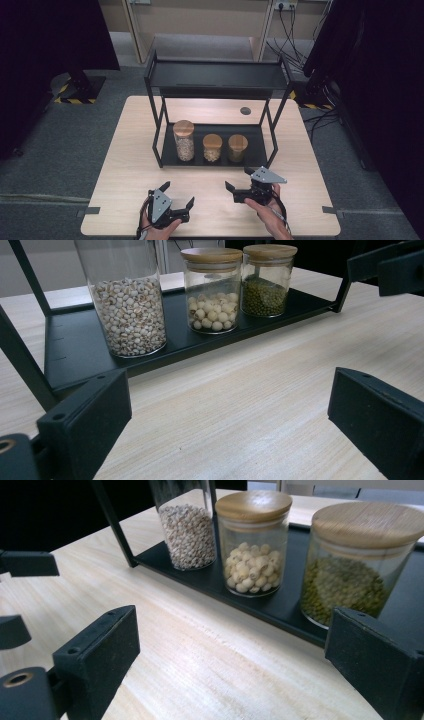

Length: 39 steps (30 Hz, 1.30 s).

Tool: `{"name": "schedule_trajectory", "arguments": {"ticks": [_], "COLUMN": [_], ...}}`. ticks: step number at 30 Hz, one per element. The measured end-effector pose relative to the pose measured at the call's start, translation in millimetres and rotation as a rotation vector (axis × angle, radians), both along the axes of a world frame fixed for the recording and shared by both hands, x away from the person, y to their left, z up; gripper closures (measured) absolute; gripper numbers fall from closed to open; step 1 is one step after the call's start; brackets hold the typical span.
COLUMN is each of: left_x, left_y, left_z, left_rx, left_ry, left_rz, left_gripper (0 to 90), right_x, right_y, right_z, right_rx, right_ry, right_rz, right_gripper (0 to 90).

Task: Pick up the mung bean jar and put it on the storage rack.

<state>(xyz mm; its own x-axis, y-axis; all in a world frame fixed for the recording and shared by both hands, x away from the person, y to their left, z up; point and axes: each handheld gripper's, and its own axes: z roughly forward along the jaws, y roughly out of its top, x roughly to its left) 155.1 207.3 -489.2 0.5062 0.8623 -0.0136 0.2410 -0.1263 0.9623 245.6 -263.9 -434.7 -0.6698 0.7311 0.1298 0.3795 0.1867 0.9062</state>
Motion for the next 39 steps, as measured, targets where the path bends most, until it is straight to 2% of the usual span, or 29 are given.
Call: {"name": "schedule_trajectory", "arguments": {"ticks": [12, 39], "left_x": [0.2, 0.4], "left_y": [0.5, 0.7], "left_z": [0.1, 0.0], "left_rx": [-0.002, -0.002], "left_ry": [-0.001, -0.003], "left_rz": [-0.002, 0.001], "left_gripper": [3.3, 3.2], "right_x": [-1.4, -0.7], "right_y": [3.7, 4.2], "right_z": [-4.9, -7.1], "right_rx": [-0.012, -0.018], "right_ry": [0.016, 0.020], "right_rz": [0.027, 0.027], "right_gripper": [7.8, 7.8]}}
